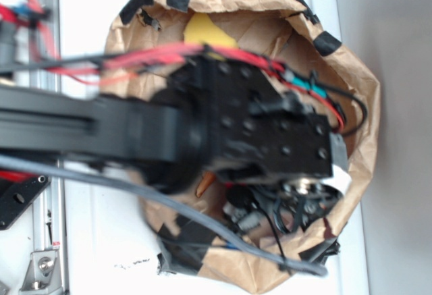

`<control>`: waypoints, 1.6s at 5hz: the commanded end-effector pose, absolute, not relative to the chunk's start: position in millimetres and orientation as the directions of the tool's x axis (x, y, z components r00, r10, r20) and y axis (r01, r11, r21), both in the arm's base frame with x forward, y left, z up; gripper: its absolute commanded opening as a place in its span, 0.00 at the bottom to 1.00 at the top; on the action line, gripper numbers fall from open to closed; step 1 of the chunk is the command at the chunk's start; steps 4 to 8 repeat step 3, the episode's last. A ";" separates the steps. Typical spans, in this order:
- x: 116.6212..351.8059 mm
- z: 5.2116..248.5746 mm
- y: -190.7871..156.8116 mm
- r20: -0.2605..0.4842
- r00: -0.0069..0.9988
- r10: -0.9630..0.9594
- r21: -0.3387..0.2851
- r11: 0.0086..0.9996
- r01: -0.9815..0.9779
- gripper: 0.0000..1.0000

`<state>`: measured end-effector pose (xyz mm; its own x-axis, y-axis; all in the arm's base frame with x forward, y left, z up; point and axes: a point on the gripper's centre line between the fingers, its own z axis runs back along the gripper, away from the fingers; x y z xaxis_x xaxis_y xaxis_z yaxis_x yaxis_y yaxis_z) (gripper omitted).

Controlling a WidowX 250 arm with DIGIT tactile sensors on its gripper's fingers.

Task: Grab the red paper.

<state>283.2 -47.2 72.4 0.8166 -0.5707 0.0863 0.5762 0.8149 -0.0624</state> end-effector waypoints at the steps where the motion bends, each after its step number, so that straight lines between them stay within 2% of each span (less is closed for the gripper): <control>1: 261.4 176.7 7.6 0.230 0.930 -0.287 -0.009 0.955 0.297 0.00; 2: 261.6 199.2 13.5 0.260 0.960 -0.105 -0.052 0.991 0.122 0.00; 3: 270.1 200.3 14.7 0.221 0.974 -0.048 -0.029 0.998 0.056 0.00; 8: 270.1 200.3 14.7 0.221 0.974 -0.048 -0.029 0.998 0.056 0.00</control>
